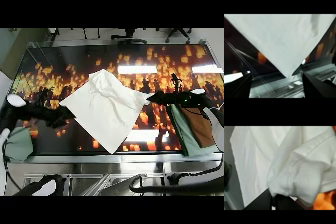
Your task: Fold the shirts.
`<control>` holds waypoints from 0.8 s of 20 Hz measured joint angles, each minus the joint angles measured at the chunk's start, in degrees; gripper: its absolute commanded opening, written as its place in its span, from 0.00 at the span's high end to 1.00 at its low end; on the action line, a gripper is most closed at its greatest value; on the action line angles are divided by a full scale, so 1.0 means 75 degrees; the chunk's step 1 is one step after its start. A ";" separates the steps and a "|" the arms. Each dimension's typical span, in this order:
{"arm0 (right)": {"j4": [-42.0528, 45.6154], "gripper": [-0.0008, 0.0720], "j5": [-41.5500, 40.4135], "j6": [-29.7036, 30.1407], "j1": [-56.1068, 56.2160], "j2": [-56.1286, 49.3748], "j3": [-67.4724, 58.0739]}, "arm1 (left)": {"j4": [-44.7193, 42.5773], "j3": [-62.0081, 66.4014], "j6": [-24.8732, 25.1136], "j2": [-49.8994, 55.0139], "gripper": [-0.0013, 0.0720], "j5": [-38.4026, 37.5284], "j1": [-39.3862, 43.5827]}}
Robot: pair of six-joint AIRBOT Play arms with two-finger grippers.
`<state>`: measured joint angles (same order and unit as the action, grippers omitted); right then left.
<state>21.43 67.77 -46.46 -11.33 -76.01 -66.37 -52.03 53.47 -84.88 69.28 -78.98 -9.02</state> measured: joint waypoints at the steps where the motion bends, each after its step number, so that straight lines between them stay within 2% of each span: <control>1: -0.0006 0.96 0.0029 -0.0003 0.0000 0.0000 0.0000 | 0.0067 -0.0801 0.0012 -0.0353 0.08 0.0283 -0.0003; 4: -0.0029 0.96 0.0099 -0.0032 0.0000 0.0000 0.0000 | 0.0504 -0.2661 0.0224 -0.1113 0.08 0.1309 -0.0009; 8: -0.0026 0.96 0.0149 -0.0032 0.0000 0.0000 0.0000 | 0.1460 -0.4062 0.0697 -0.1588 0.08 0.2760 -0.0009; 12: -0.0119 0.96 0.0154 -0.0029 0.0000 0.0000 0.0000 | 0.2532 -0.4272 0.1314 -0.1317 0.08 0.3969 0.0102; 16: -0.0291 0.96 0.0169 0.0003 0.0000 0.0003 0.0000 | 0.3156 -0.3520 0.1702 0.0038 0.09 0.4517 0.0775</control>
<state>19.25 69.04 -46.44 -11.33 -75.99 -66.37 -28.36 27.07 -72.12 69.56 -45.10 -3.20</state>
